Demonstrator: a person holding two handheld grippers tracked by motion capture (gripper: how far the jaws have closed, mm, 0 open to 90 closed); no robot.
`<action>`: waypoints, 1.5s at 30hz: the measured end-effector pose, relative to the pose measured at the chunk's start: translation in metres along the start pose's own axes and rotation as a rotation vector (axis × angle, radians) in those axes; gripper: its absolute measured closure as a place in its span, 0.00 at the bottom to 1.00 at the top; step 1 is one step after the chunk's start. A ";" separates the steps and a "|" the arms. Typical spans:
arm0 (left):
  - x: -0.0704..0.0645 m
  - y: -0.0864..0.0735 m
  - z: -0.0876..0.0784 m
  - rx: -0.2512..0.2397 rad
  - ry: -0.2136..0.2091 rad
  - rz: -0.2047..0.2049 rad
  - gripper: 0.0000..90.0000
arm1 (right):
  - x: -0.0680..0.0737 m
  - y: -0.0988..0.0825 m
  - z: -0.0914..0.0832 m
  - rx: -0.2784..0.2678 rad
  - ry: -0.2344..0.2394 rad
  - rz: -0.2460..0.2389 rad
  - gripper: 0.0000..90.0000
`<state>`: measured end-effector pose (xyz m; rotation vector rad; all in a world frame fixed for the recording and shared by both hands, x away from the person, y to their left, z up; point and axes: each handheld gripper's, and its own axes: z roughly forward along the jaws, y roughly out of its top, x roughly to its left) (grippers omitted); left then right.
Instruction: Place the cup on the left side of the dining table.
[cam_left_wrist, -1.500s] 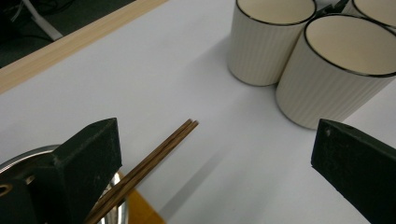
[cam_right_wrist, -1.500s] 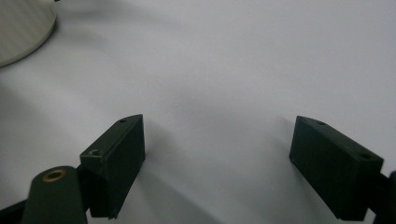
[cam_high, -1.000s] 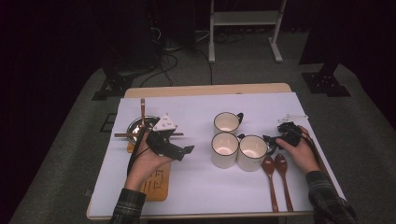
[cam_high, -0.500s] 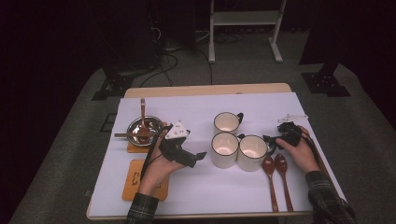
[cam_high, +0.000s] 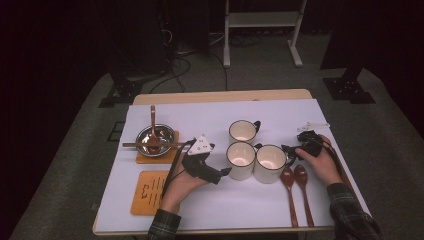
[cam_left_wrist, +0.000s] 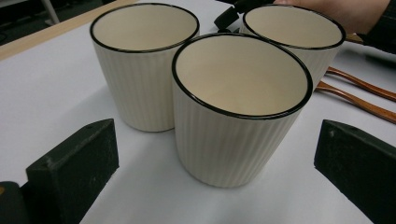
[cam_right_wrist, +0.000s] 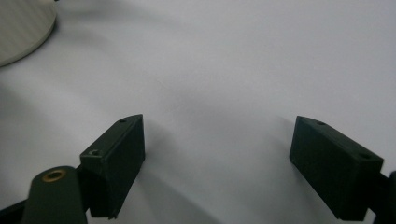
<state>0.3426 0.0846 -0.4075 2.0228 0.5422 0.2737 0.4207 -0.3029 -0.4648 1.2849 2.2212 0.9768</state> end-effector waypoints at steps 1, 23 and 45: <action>0.000 0.000 0.002 0.005 -0.002 0.001 0.00 | 0.000 0.000 0.000 0.000 0.000 0.000 0.19; -0.006 -0.003 0.043 -0.042 -0.045 0.025 0.00 | 0.000 0.000 0.000 0.000 0.000 0.000 0.19; -0.008 0.002 0.067 -0.065 -0.056 0.046 0.00 | 0.000 0.000 0.000 -0.001 0.000 -0.001 0.19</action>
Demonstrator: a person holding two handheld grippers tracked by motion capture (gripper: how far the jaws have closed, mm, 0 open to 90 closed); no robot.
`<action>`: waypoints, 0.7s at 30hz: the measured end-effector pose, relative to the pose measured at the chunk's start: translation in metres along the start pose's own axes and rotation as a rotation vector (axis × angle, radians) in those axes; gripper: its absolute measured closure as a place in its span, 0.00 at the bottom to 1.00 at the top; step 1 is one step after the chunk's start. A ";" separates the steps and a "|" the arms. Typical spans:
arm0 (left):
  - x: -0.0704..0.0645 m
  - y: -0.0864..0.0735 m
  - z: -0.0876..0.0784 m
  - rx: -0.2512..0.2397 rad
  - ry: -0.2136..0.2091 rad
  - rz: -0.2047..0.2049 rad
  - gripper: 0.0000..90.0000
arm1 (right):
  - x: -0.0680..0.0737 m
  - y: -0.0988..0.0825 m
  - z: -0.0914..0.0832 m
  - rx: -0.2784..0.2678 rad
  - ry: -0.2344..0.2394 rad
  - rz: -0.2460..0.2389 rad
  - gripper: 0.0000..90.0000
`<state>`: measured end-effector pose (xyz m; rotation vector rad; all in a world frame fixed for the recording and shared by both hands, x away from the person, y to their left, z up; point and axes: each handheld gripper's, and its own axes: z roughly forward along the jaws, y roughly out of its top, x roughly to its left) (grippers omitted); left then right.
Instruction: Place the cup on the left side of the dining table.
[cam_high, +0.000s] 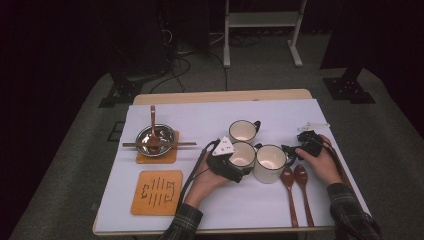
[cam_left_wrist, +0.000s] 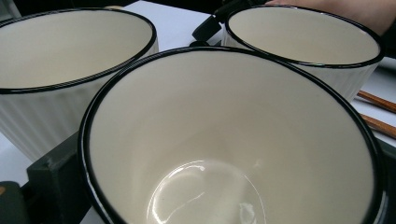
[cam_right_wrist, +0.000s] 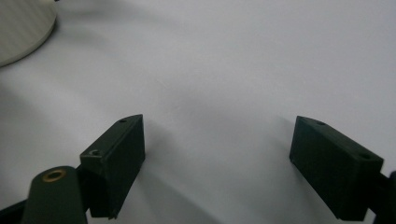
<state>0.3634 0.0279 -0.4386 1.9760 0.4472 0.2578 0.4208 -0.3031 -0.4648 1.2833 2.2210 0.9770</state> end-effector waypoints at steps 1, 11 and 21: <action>0.000 0.000 0.000 0.003 -0.001 0.001 0.00 | 0.000 0.000 0.000 0.000 0.000 0.000 0.19; -0.002 0.000 -0.001 0.010 0.025 0.025 0.03 | 0.000 0.000 0.000 0.000 0.000 0.000 0.19; -0.002 0.000 -0.001 0.005 0.030 0.021 0.04 | 0.000 0.000 0.000 -0.001 0.000 0.000 0.19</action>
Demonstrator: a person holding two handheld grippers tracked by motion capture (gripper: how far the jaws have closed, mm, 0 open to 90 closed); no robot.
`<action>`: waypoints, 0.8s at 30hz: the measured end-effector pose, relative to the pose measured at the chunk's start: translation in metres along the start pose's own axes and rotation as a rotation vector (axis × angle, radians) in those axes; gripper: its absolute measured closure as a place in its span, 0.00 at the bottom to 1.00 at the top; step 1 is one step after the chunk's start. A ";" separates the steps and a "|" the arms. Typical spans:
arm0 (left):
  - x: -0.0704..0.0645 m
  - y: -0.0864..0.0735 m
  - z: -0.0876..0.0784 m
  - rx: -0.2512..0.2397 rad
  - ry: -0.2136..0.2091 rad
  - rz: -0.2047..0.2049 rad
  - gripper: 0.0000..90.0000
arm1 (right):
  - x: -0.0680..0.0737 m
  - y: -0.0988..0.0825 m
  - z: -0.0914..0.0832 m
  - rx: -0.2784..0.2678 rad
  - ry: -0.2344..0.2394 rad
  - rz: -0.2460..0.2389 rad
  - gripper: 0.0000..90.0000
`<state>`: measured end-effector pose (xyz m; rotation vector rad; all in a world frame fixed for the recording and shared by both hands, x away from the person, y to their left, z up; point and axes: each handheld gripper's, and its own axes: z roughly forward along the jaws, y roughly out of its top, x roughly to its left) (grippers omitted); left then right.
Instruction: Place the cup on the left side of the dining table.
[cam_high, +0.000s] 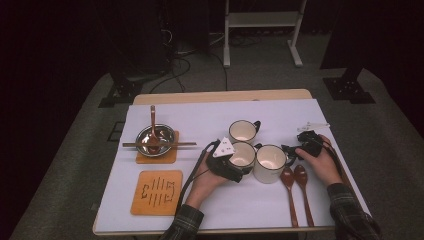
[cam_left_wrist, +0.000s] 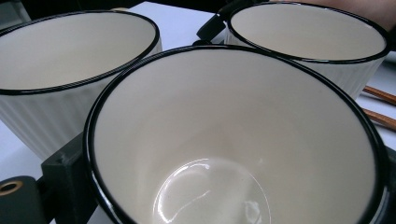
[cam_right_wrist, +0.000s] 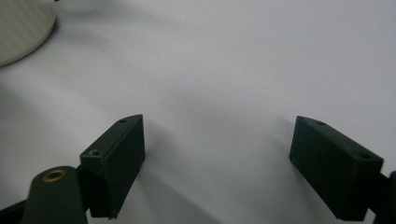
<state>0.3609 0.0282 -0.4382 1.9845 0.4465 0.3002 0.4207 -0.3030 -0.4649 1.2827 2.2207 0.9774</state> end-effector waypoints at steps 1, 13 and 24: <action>0.000 0.000 0.000 0.001 0.000 0.000 0.04 | 0.000 0.000 0.000 0.000 0.000 0.000 0.19; 0.000 0.001 -0.002 0.007 -0.006 -0.009 0.04 | 0.000 0.000 0.000 0.000 0.000 0.000 0.19; -0.001 0.005 -0.008 0.006 -0.002 0.000 0.04 | 0.000 0.000 0.000 0.001 0.000 0.001 0.19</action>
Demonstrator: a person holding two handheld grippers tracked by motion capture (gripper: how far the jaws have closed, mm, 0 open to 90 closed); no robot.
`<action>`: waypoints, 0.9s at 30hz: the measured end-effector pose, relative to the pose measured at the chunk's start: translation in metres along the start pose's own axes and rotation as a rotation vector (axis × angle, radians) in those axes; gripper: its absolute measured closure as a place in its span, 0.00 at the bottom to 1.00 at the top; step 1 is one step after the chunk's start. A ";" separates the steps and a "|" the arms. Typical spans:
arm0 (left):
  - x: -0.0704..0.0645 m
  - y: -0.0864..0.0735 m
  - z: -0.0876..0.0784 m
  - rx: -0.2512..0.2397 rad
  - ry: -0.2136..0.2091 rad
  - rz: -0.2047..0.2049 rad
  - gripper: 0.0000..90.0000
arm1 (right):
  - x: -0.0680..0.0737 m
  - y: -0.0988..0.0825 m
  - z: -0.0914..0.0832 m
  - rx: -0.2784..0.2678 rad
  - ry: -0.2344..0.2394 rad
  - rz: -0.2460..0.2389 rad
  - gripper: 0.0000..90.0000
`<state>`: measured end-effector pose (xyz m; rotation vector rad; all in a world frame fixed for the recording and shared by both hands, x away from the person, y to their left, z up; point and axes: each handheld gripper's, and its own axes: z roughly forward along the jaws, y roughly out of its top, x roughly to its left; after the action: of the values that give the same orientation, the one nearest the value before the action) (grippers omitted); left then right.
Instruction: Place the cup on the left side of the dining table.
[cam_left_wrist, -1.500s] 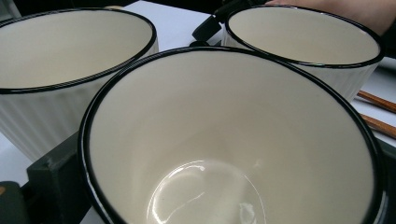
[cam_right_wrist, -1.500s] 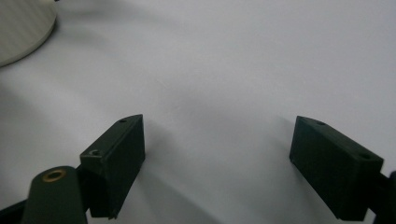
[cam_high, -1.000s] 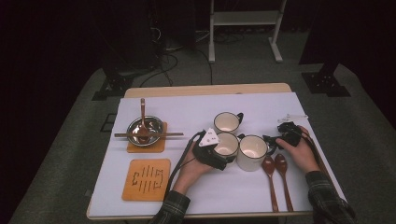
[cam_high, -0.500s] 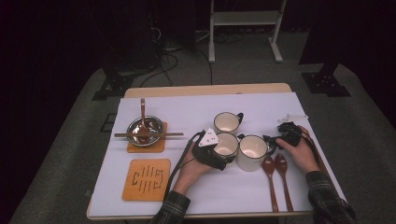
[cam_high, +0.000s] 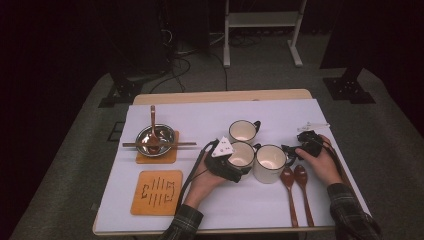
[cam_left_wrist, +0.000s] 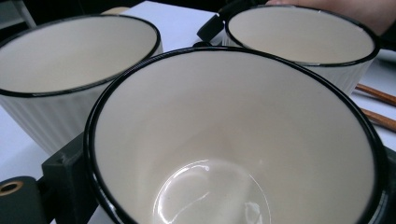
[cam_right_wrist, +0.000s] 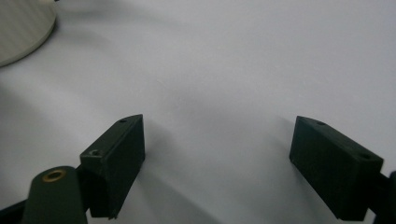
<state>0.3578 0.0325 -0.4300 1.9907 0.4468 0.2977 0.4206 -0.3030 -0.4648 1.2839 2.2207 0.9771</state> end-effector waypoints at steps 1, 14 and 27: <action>0.000 0.001 -0.001 0.000 0.001 0.001 0.04 | 0.000 0.000 0.000 0.000 0.000 0.001 0.19; -0.001 0.015 -0.015 -0.001 -0.009 0.026 0.04 | 0.000 0.000 0.000 0.000 0.000 0.001 0.19; 0.002 0.037 -0.038 -0.028 -0.049 0.034 0.04 | 0.000 0.000 0.000 0.000 0.000 0.000 0.19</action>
<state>0.3510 0.0491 -0.3796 1.9758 0.3763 0.2748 0.4207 -0.3029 -0.4648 1.2843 2.2211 0.9767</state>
